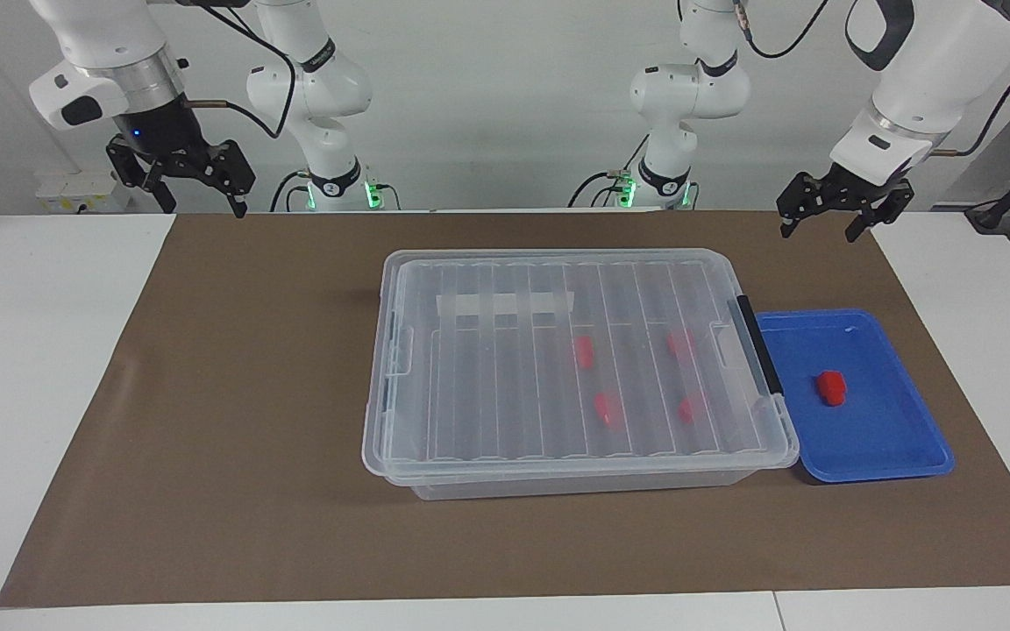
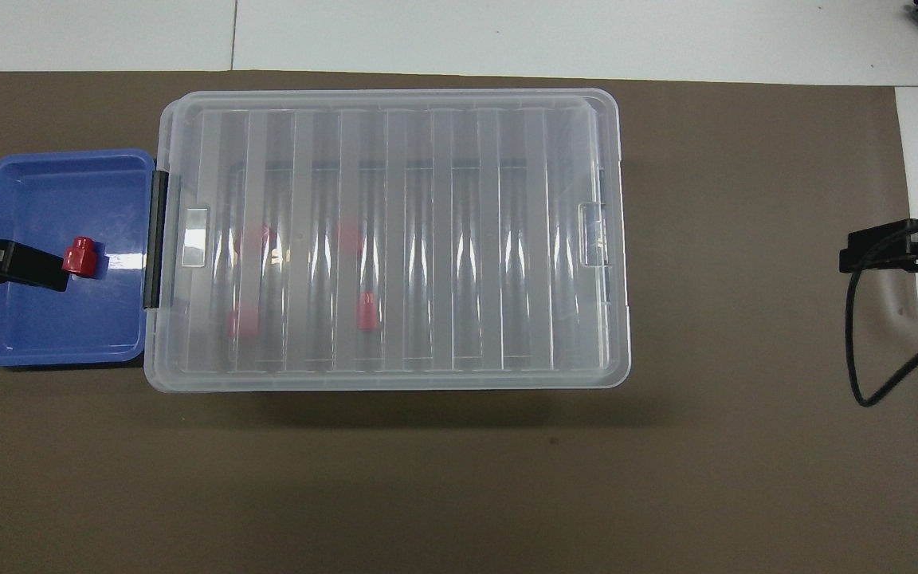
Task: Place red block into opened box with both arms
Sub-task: 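Reach the right gripper to the near edge of the clear lid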
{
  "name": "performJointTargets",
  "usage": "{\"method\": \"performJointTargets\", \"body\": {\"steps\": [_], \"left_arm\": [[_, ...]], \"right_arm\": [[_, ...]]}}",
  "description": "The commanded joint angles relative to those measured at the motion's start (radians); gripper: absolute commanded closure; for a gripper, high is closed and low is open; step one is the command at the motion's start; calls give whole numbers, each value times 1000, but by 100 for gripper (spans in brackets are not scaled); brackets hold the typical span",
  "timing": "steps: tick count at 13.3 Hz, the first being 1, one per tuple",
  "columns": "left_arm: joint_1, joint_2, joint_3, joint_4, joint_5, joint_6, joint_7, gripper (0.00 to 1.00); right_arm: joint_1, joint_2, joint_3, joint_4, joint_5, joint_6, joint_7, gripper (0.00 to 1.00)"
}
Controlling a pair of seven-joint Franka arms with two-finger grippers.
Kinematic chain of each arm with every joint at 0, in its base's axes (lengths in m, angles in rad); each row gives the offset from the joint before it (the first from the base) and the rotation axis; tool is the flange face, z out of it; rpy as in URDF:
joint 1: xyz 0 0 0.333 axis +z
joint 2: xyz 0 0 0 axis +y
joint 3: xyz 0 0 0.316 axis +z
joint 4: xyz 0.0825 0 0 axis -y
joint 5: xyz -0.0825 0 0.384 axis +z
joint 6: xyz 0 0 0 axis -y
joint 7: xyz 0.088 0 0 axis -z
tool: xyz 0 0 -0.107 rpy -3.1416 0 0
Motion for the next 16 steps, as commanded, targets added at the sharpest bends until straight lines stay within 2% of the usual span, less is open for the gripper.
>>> {"method": "performJointTargets", "body": {"steps": [1, 7, 11, 14, 16], "left_arm": [[4, -22, -2, -25, 4, 18, -5, 0], [4, -24, -2, -26, 4, 18, -5, 0], [3, -24, -2, -25, 4, 18, -5, 0], [4, -24, -2, -25, 4, 18, -5, 0], [4, -22, -2, -25, 4, 18, -5, 0]], "right_arm": [[38, -27, 3, -115, 13, 106, 88, 0], [111, -17, 3, -259, 18, 317, 160, 0], [180, 63, 3, -265, 20, 442, 244, 0], [228, 112, 3, -267, 18, 491, 275, 0], [230, 115, 3, -296, 18, 497, 271, 0]]}}
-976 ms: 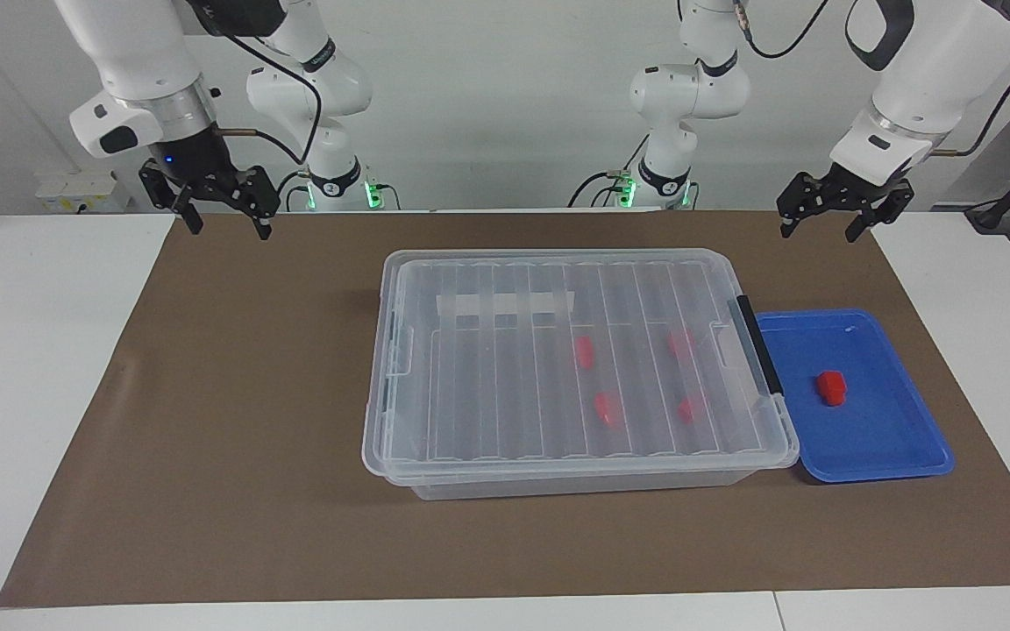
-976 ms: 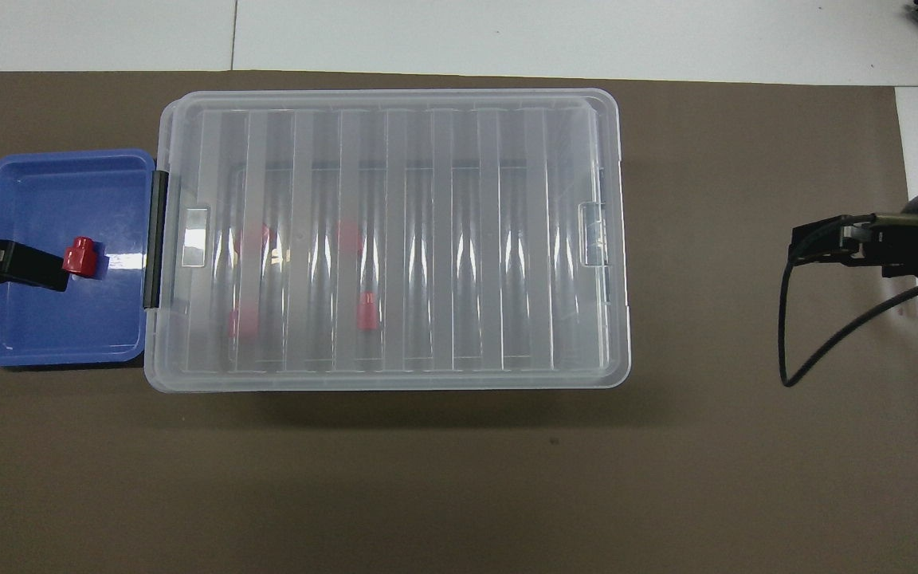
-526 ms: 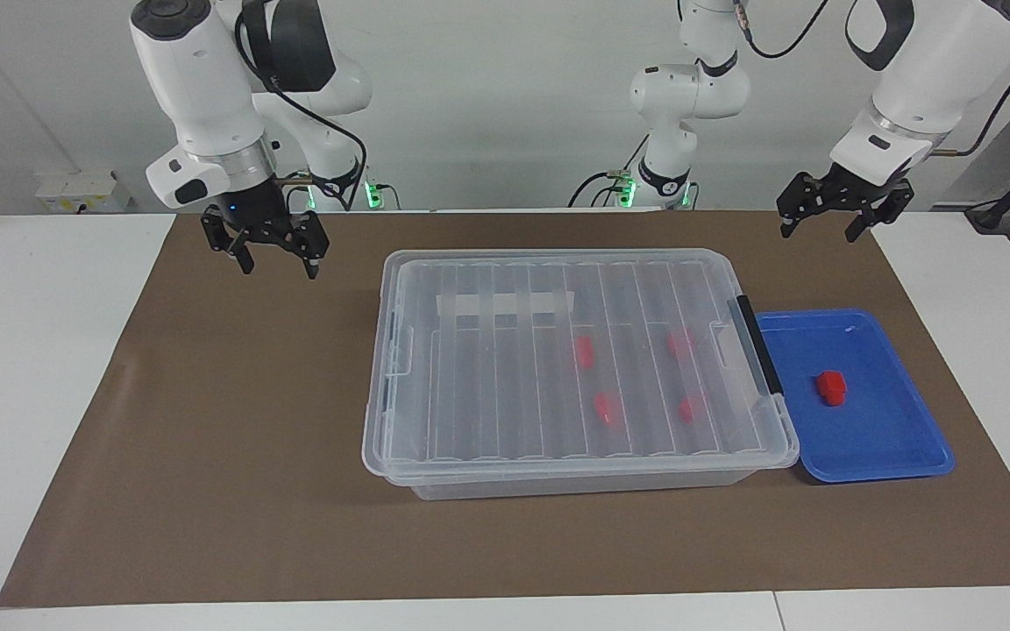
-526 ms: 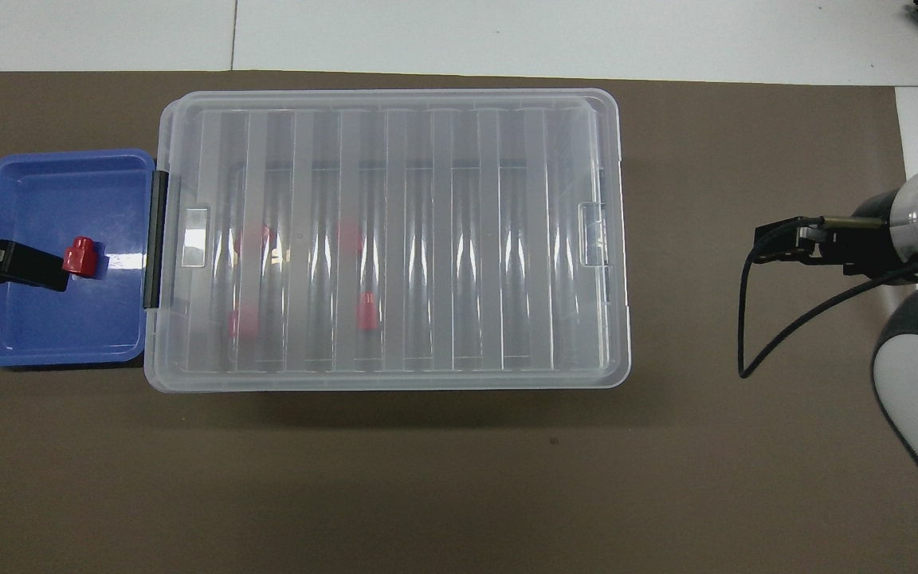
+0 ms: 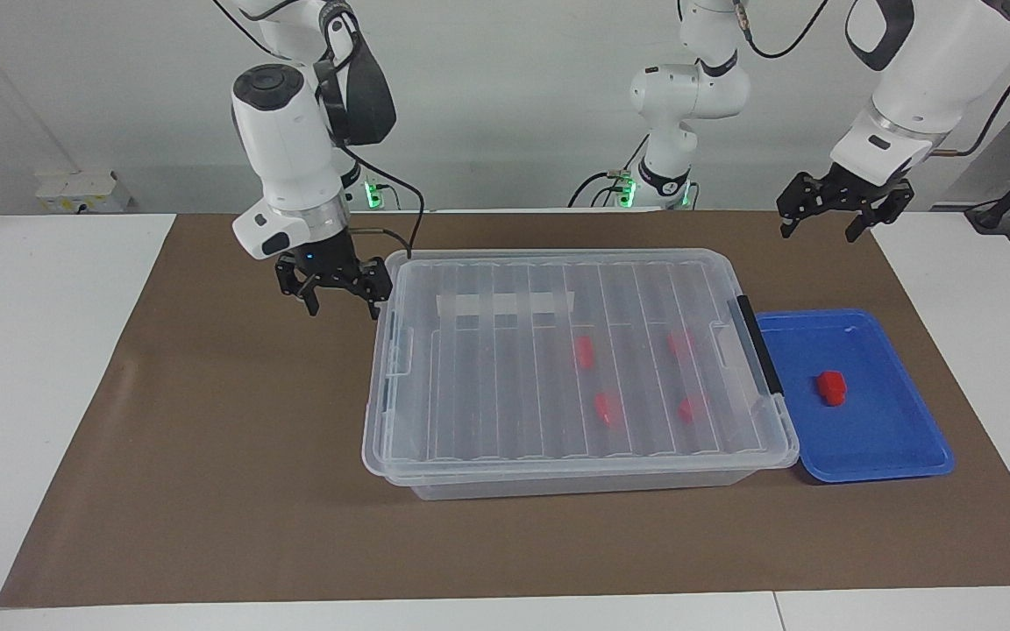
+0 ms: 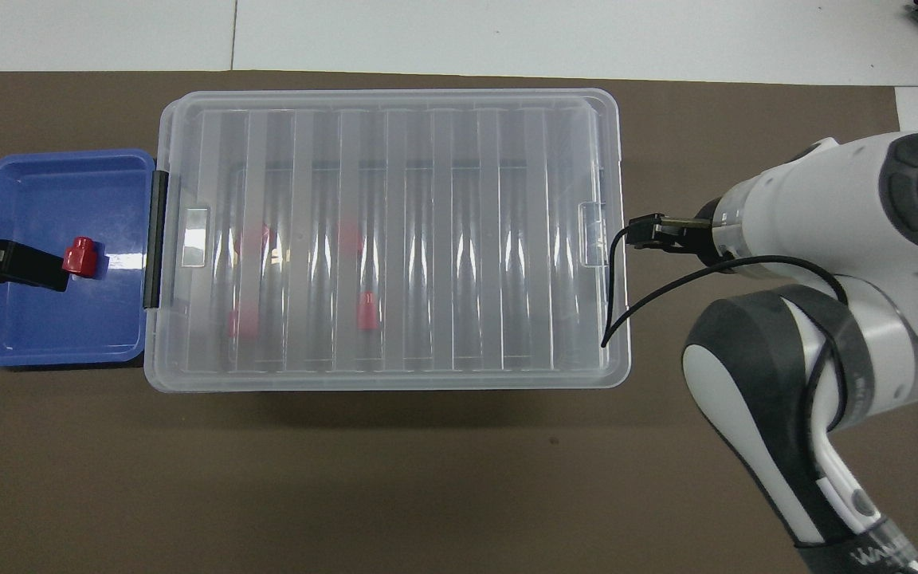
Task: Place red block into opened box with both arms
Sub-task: 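Reach the right gripper to the near edge of the clear lid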
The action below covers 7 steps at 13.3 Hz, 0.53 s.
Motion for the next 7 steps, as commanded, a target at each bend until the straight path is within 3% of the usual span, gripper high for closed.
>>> {"method": "performJointTargets", "body": {"steps": [1, 7], "left_arm": [[4, -24, -2, -25, 4, 18, -5, 0], [30, -22, -2, -25, 4, 20, -5, 0]], "right_arm": [[1, -6, -3, -42, 14, 26, 4, 0], [1, -25, -3, -90, 14, 30, -86, 0]]}}
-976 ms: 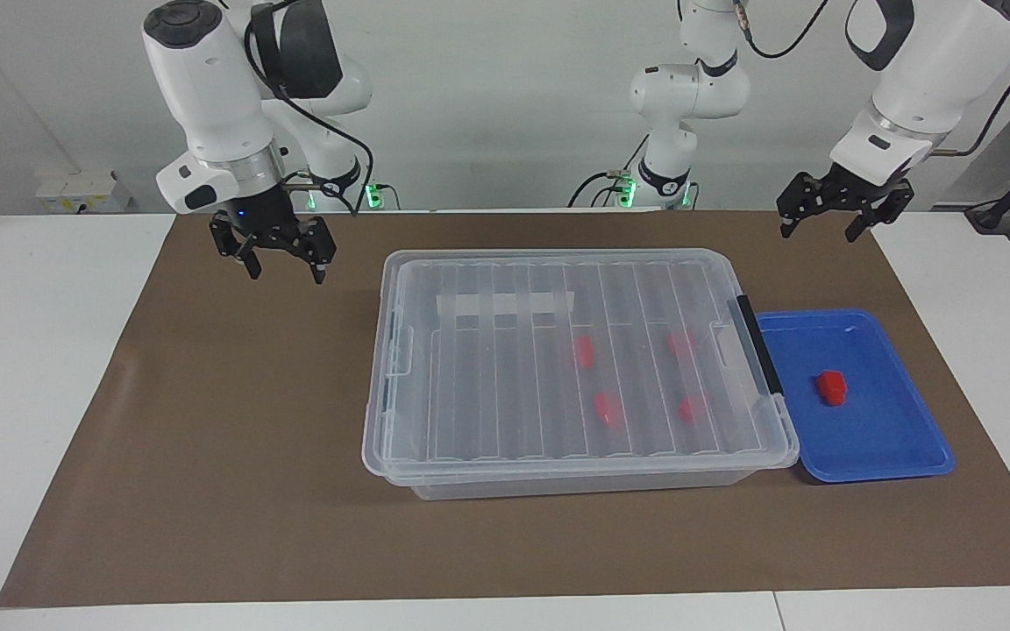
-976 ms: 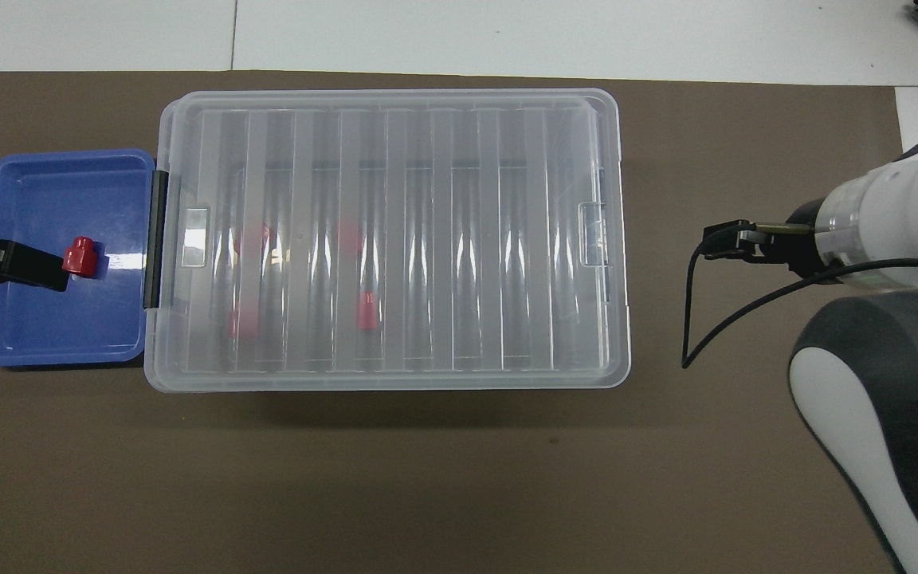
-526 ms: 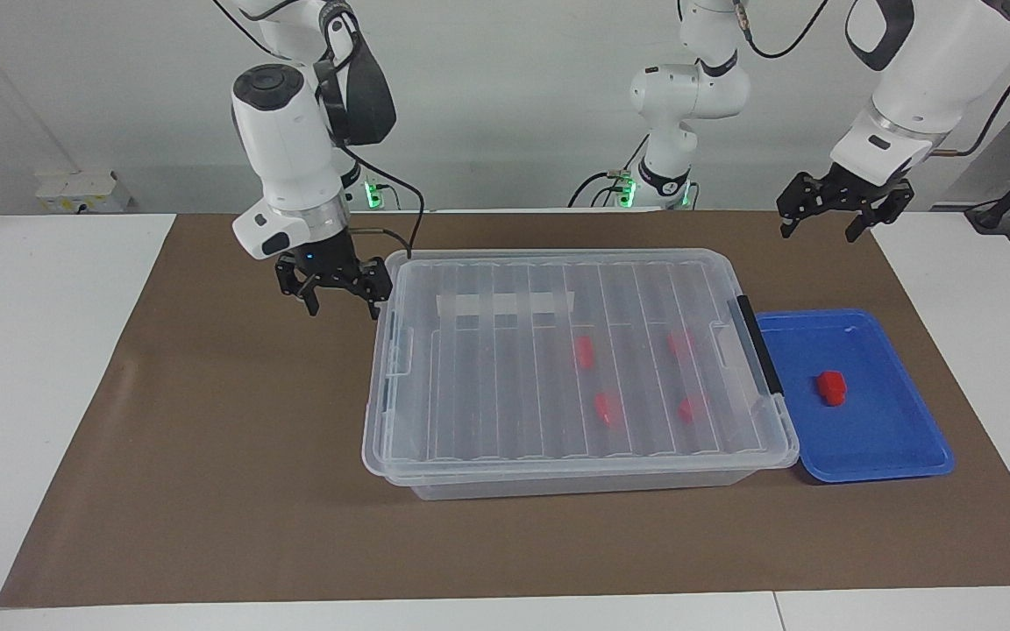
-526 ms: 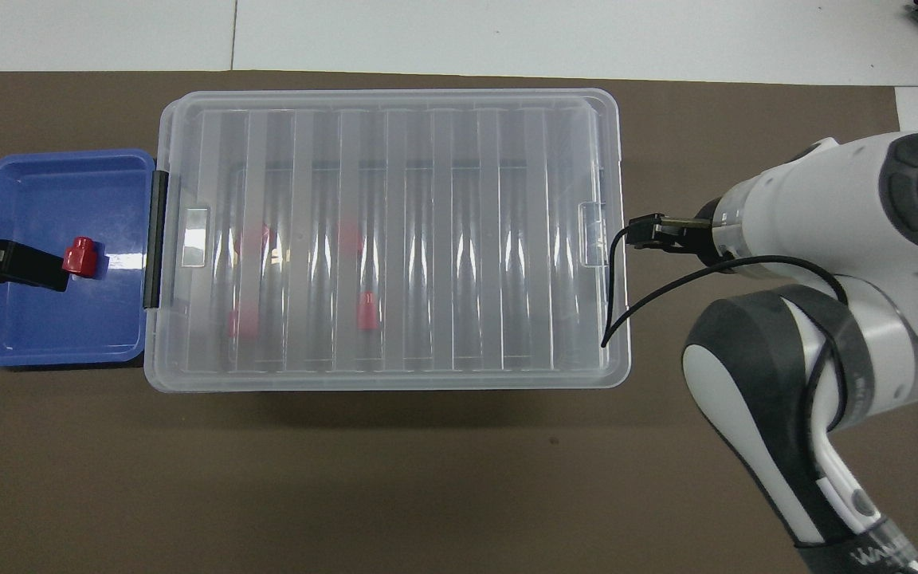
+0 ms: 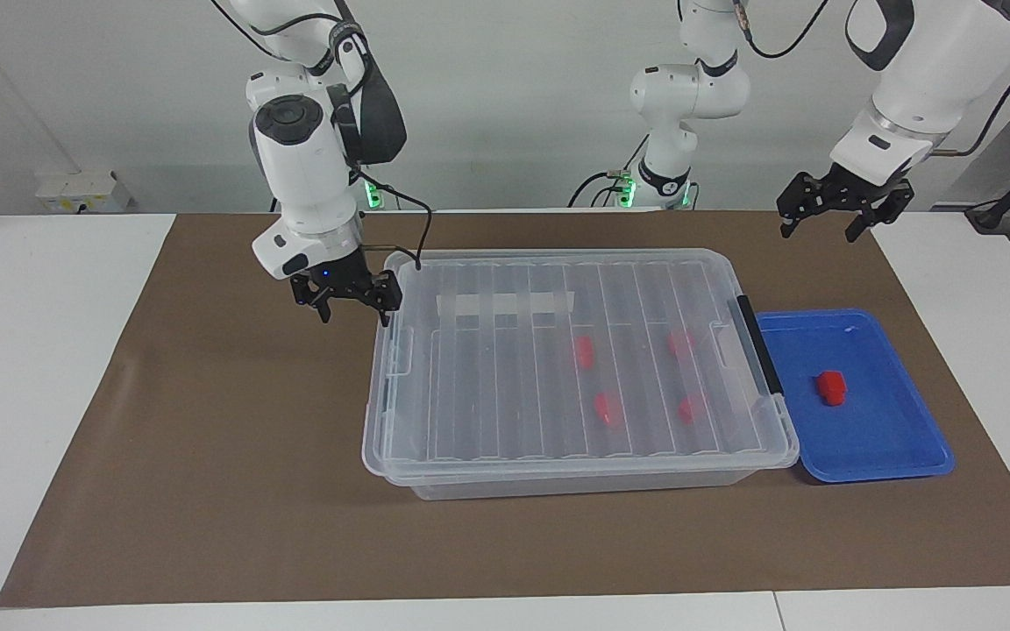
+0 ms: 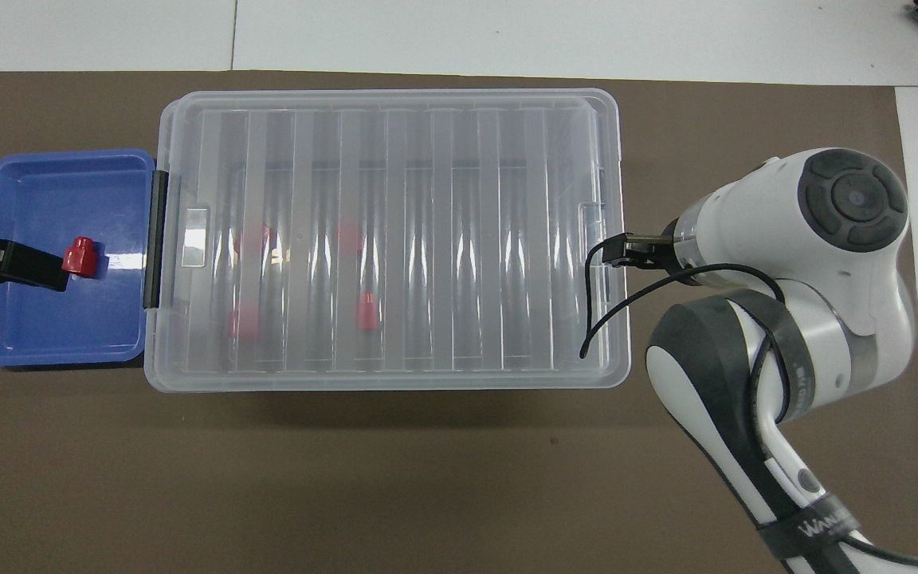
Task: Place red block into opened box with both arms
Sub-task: 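Grip the lid edge with the right gripper and start sliding it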
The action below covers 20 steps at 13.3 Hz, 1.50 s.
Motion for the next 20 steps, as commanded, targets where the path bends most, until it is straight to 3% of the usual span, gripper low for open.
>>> {"method": "performJointTargets", "body": {"steps": [1, 6, 10, 15, 17, 20], "left_arm": [[44, -24, -3, -23, 4, 20, 0, 0], [80, -24, -1, -17, 4, 41, -8, 0], [80, -24, 1, -17, 4, 38, -6, 0], [78, -24, 1, -20, 16, 43, -4, 0], [81, -25, 2, -37, 34, 93, -3, 0], [123, -30, 1, -147, 34, 243, 3, 0]], "right_arm": [[-3, -31, -2, -43, 14, 36, -58, 0], [17, -19, -2, -59, 14, 79, -59, 0], [7, -28, -3, -66, -3, 13, -77, 0], [-59, -30, -6, -66, -72, -4, -234, 0], [-84, -31, -6, -66, -74, -30, -291, 0], [-120, -34, -6, -68, -98, -39, -389, 0]]}}
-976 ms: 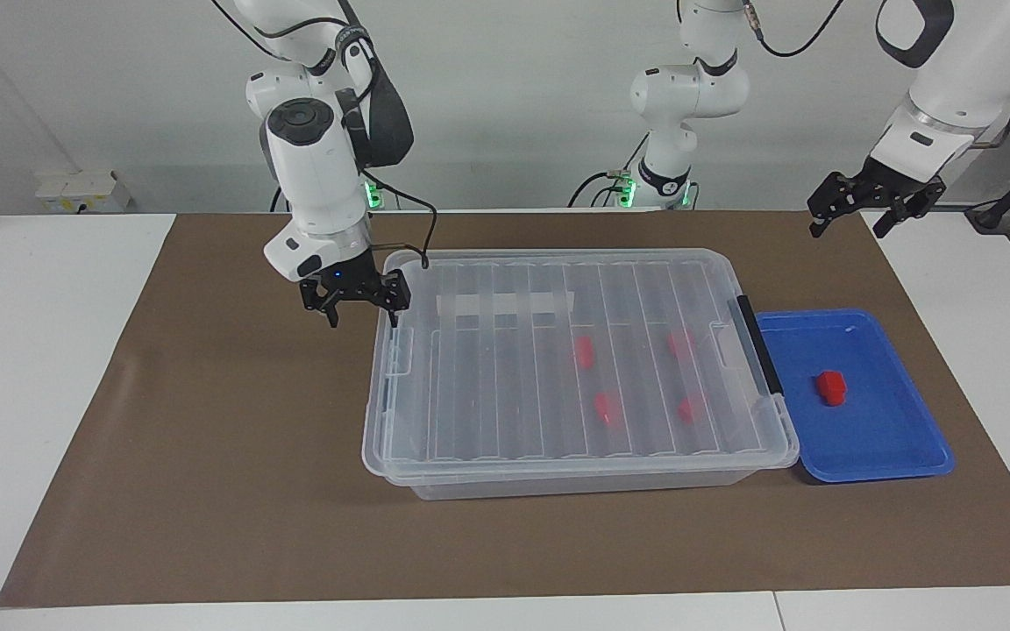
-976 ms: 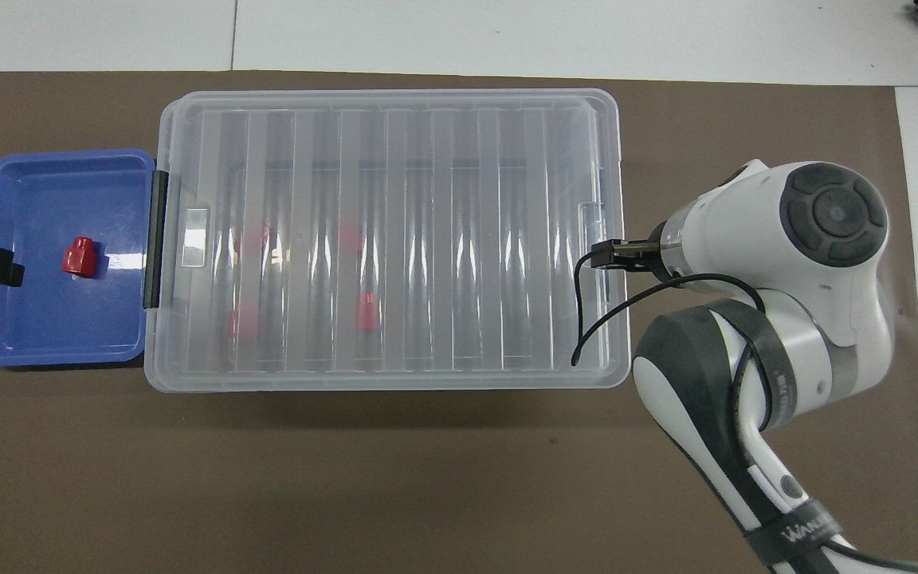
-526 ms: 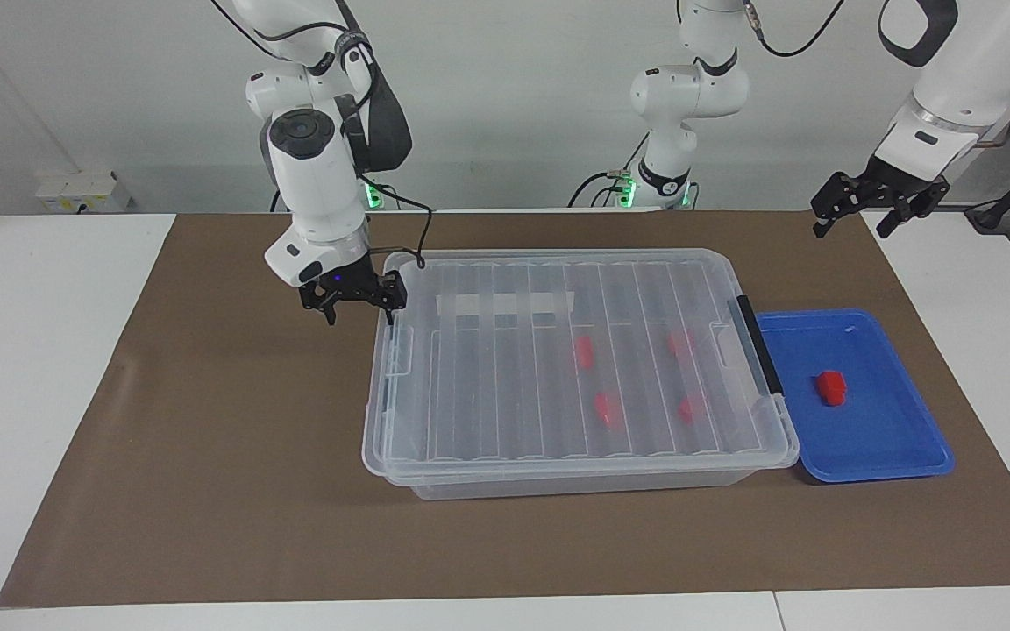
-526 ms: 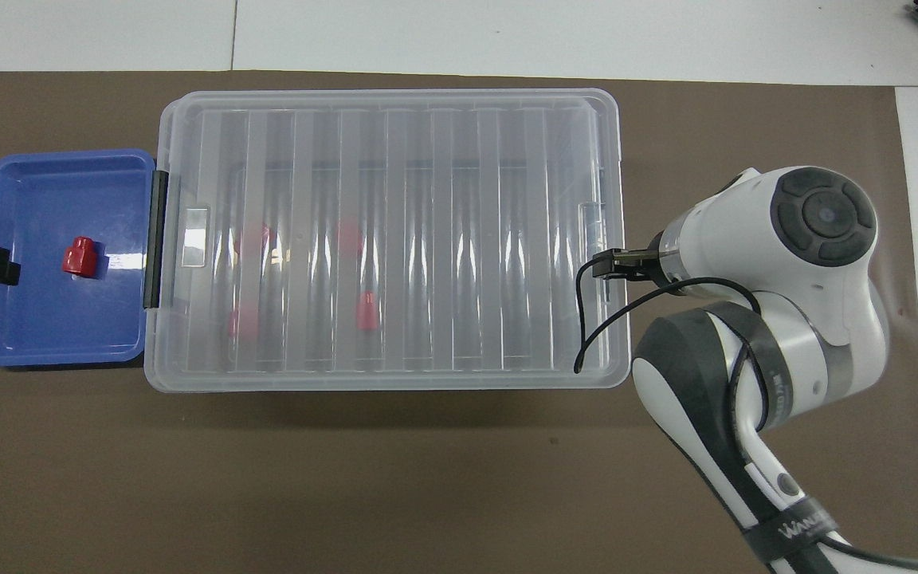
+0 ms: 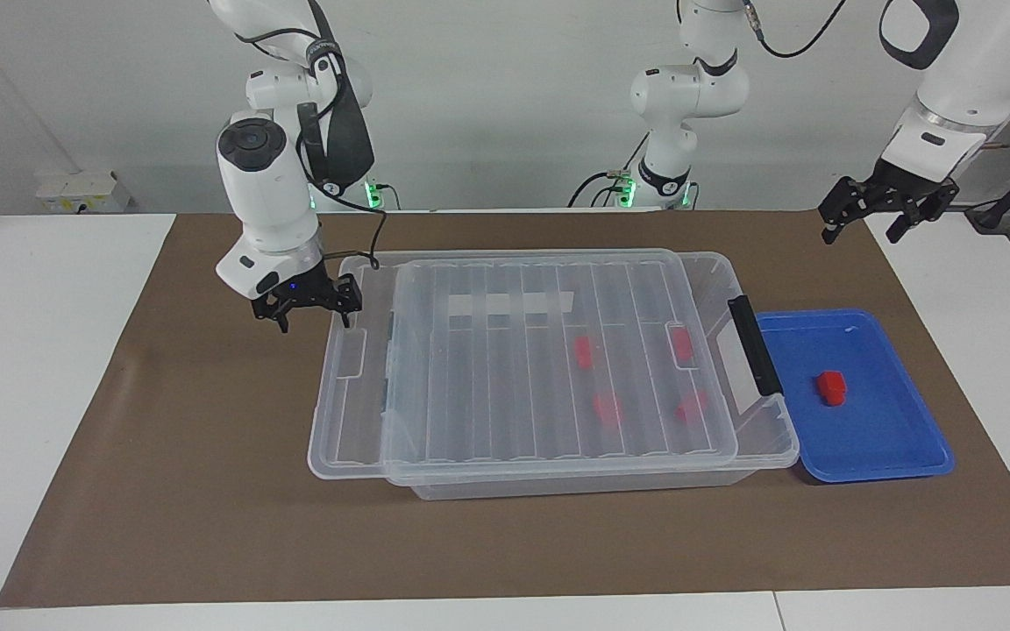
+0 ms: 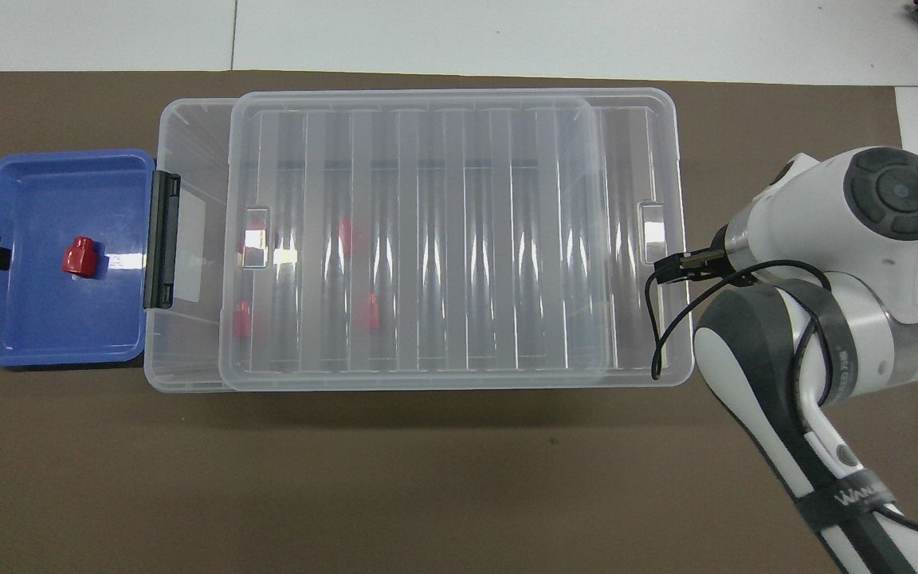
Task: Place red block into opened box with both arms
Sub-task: 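Slide the clear lid away from the blue tray with the right gripper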
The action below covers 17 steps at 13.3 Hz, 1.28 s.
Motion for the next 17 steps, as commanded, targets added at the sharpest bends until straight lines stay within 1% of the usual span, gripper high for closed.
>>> {"method": "performJointTargets", "body": {"steps": [1, 2, 4, 6, 9, 10, 12, 15, 17], "left_arm": [[35, -15, -5, -132, 16, 161, 4, 0], [58, 0, -5, -153, 16, 207, 13, 0], [79, 69, -5, -162, 16, 281, 19, 0], [114, 132, -5, -174, 16, 364, 21, 0], [121, 138, -5, -321, 15, 531, 11, 0], [124, 157, -5, -338, 15, 570, 10, 0], [139, 221, -5, -340, 15, 608, 14, 0], [150, 278, -5, -341, 15, 633, 59, 2], [150, 312, -5, -341, 15, 653, 97, 2]], "right_arm": [[-46, -28, 8, -28, -31, -14, -117, 0], [-62, -31, 8, -28, -31, -24, -161, 0], [-88, -34, 8, -28, -31, -36, -229, 0], [-125, -34, 8, -28, -31, -44, -348, 0], [-155, -34, 8, -26, -31, -39, -476, 0], [-161, -32, 8, -26, -31, -37, -508, 0], [-189, -31, 8, -25, -31, -28, -594, 0], [-224, -31, 8, -25, -31, -27, -729, 0], [-224, -26, 9, -16, -30, -27, -740, 0]]}}
